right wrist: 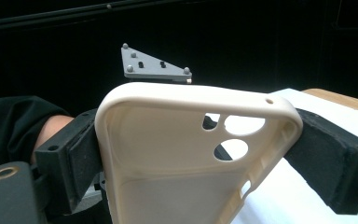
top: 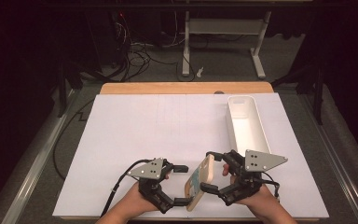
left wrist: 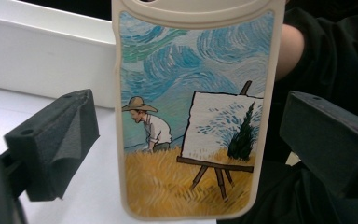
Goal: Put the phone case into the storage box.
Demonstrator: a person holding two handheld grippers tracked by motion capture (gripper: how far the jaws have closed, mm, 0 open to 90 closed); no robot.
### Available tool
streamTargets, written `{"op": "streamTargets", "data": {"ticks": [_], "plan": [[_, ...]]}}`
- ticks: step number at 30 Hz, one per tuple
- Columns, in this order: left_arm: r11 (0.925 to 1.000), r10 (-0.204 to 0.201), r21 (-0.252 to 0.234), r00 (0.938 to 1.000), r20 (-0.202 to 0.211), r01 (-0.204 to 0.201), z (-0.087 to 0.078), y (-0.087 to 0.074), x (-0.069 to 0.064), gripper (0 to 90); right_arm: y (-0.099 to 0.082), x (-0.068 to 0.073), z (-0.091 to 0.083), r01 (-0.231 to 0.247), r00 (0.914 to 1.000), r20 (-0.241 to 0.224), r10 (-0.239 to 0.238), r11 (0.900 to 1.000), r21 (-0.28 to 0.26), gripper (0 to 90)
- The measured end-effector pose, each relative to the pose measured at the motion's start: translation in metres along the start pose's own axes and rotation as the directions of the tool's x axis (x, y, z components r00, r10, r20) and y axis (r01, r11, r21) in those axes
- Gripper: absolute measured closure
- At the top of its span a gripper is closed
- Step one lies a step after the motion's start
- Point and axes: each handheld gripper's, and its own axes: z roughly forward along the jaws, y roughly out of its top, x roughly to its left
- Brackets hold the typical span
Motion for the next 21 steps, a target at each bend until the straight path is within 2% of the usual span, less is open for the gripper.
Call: {"op": "streamTargets", "data": {"ticks": [8, 11, 14, 18, 21], "plan": [[1.0, 0.005, 0.0, 0.9995, -0.032, -0.005, -0.003, 0.001, 0.001, 4.4, 0.0, 0.0, 0.0, 0.008, 0.9999, 0.01, -0.008, 1.0, 0.003, 10.1], [1.0, 0.004, -0.004, 0.9985, -0.055, -0.004, -0.007, 0.001, 0.002, 4.3, 0.0, 0.0, -0.001, 0.011, 0.9998, 0.016, -0.011, 0.9999, 0.002, 10.1], [1.0, 0.006, 0.001, 0.995, -0.1, -0.006, -0.011, 0.0, 0.004, 4.1, 0.0, 0.0, -0.003, 0.014, 0.9995, 0.027, -0.014, 0.9999, 0.004, 10.1], [1.0, -0.004, 0.0, 0.9803, -0.198, 0.004, -0.021, -0.003, 0.009, 3.0, 0.001, -0.001, -0.004, 0.019, 0.999, 0.041, -0.019, 0.9998, 0.005, 10.1], [0.9998, -0.018, -0.004, 0.9633, -0.268, 0.017, -0.029, -0.006, 0.013, 1.5, 0.0, -0.002, -0.005, 0.021, 0.9984, 0.052, -0.022, 0.9997, 0.011, 10.1]]}}
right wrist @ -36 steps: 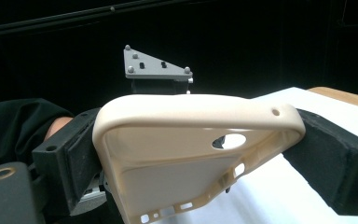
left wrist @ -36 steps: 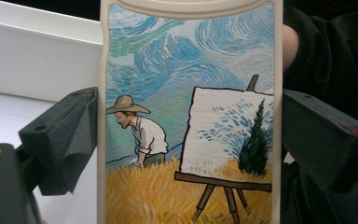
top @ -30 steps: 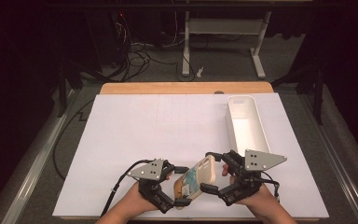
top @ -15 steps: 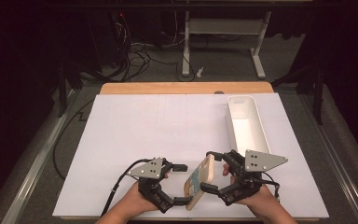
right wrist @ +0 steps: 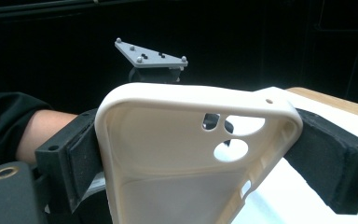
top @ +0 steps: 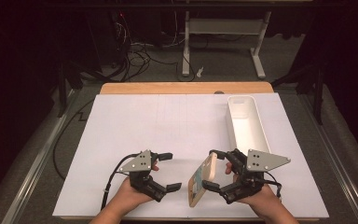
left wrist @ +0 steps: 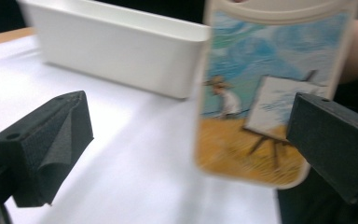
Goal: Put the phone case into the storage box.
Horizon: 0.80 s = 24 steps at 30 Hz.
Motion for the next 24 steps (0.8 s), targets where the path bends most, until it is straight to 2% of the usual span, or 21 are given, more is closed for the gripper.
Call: {"op": "streamTargets", "data": {"ticks": [3, 4, 6, 8, 10, 15, 20, 21, 24], "plan": [[0.9999, -0.016, -0.001, 0.998, -0.061, 0.016, -0.006, -0.002, 0.006, 1.4, -0.001, -0.001, -0.001, 0.005, 0.9999, 0.011, -0.005, 1.0, 0.008, 10.1], [0.9997, -0.022, 0.002, 0.9947, -0.1, 0.023, -0.01, -0.003, 0.009, 1.3, -0.001, -0.001, -0.001, 0.006, 0.9999, 0.014, -0.006, 0.9999, 0.008, 10.1], [0.9997, -0.026, 0.003, 0.9916, -0.127, 0.026, -0.013, -0.003, 0.011, 1.1, -0.001, -0.002, -0.002, 0.01, 0.9996, 0.026, -0.01, 0.9999, 0.012, 10.1], [0.9995, -0.026, 0.015, 0.9851, -0.17, 0.029, -0.018, -0.005, 0.013, 0.8, -0.002, -0.003, -0.003, 0.008, 0.9993, 0.035, -0.009, 0.9998, 0.015, 10.1], [0.999, -0.036, 0.018, 0.9804, -0.194, 0.04, -0.023, -0.006, 0.016, 0.5, -0.002, -0.005, -0.004, 0.01, 0.9989, 0.047, -0.01, 0.9998, 0.016, 10.1], [0.9983, -0.044, 0.024, 0.9596, -0.278, 0.053, -0.04, -0.01, 0.021, 0.4, -0.003, -0.008, -0.007, 0.013, 0.9967, 0.08, -0.015, 0.9996, 0.024, 10.1], [0.9984, -0.043, 0.021, 0.9418, -0.333, 0.053, -0.054, -0.013, 0.023, 0.4, -0.004, -0.01, -0.01, 0.023, 0.9926, 0.118, -0.027, 0.9992, 0.033, 10.1], [0.9983, -0.046, 0.019, 0.936, -0.349, 0.056, -0.057, -0.015, 0.023, 0.4, -0.004, -0.011, -0.01, 0.024, 0.992, 0.123, -0.028, 0.9991, 0.035, 10.1], [0.9979, -0.037, 0.035, 0.9241, -0.38, 0.055, -0.063, -0.017, 0.023, 0.3, -0.004, -0.011, -0.012, 0.026, 0.9884, 0.149, -0.031, 0.999, 0.036, 10.1]]}}
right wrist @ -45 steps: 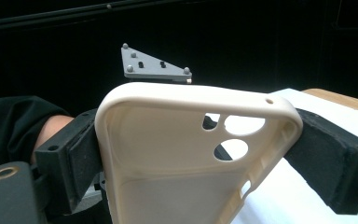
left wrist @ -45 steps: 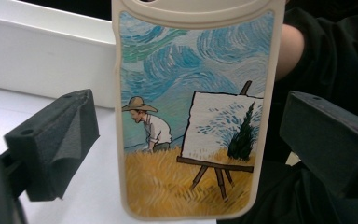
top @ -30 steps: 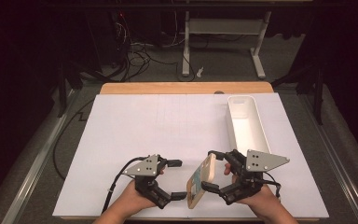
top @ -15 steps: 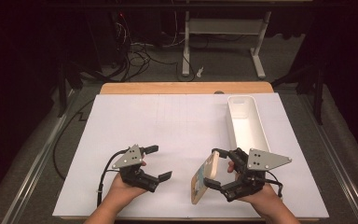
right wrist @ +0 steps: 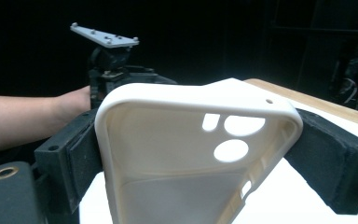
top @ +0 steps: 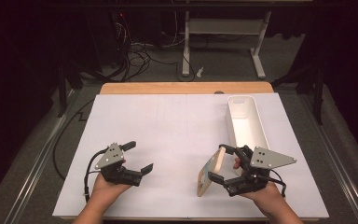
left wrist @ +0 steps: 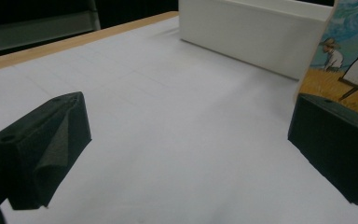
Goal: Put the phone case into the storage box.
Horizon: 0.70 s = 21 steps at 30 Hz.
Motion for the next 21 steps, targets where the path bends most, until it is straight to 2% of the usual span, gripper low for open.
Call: {"op": "streamTargets", "data": {"ticks": [4, 8, 13, 16, 21], "plan": [[0.9997, 0.014, 0.018, 0.9986, -0.052, -0.014, -0.005, -0.004, 0.001, 0.2, 0.001, -0.002, -0.003, 0.002, 0.9994, 0.035, -0.002, 1.0, -0.006, 10.1], [0.9998, -0.001, 0.02, 0.9971, -0.076, 0.003, -0.009, -0.009, 0.004, 0.3, 0.001, -0.004, -0.005, 0.012, 0.997, 0.076, -0.012, 0.9999, -0.005, 10.1], [0.9995, -0.024, 0.016, 0.9956, -0.09, 0.026, -0.014, -0.013, 0.007, 0.3, 0.001, -0.005, -0.007, 0.028, 0.9923, 0.121, -0.029, 0.9996, 0.007, 10.1], [0.9992, -0.014, 0.035, 0.9941, -0.107, 0.018, -0.014, -0.014, 0.007, 0.3, 0.001, -0.006, -0.008, 0.033, 0.9885, 0.147, -0.035, 0.9994, 0.012, 10.1], [0.9992, -0.027, 0.027, 0.9924, -0.12, 0.03, -0.016, -0.014, 0.009, 0.3, 0.002, -0.008, -0.011, 0.048, 0.9803, 0.191, -0.051, 0.9987, 0.017, 10.1]]}}
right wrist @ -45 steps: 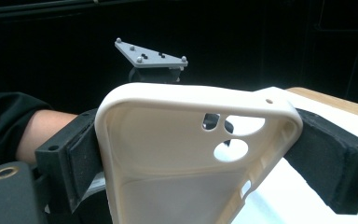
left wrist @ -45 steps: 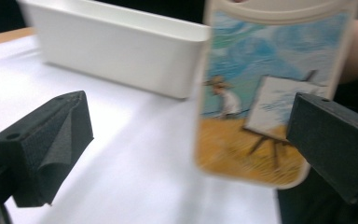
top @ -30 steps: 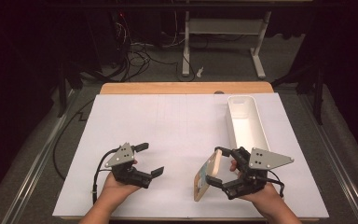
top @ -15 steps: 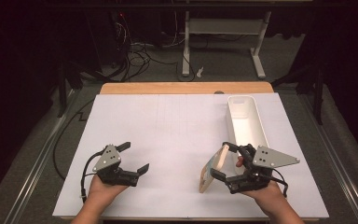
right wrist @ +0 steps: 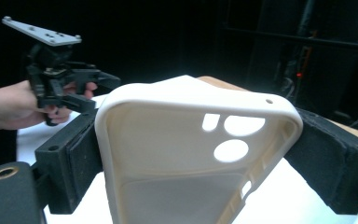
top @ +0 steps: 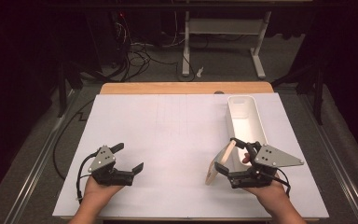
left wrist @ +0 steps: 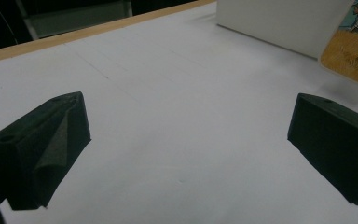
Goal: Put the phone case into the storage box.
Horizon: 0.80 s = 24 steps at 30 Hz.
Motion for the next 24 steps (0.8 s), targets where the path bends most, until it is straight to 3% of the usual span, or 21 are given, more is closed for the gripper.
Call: {"op": "streamTargets", "data": {"ticks": [12, 24], "plan": [[1.0, -0.006, -0.006, 0.9997, -0.022, 0.005, -0.0007, -0.0003, -0.0004, 0.2, 0.0033, -0.0013, -0.0045, 0.037, 0.9927, 0.115, -0.036, 0.9993, -0.005, 10.1], [0.9996, -0.017, -0.024, 0.9994, -0.031, 0.017, -0.0001, -0.003, 0.0005, 0.2, 0.009, 0.0004, -0.0058, 0.069, 0.9819, 0.178, -0.065, 0.9975, -0.015, 10.1]]}}
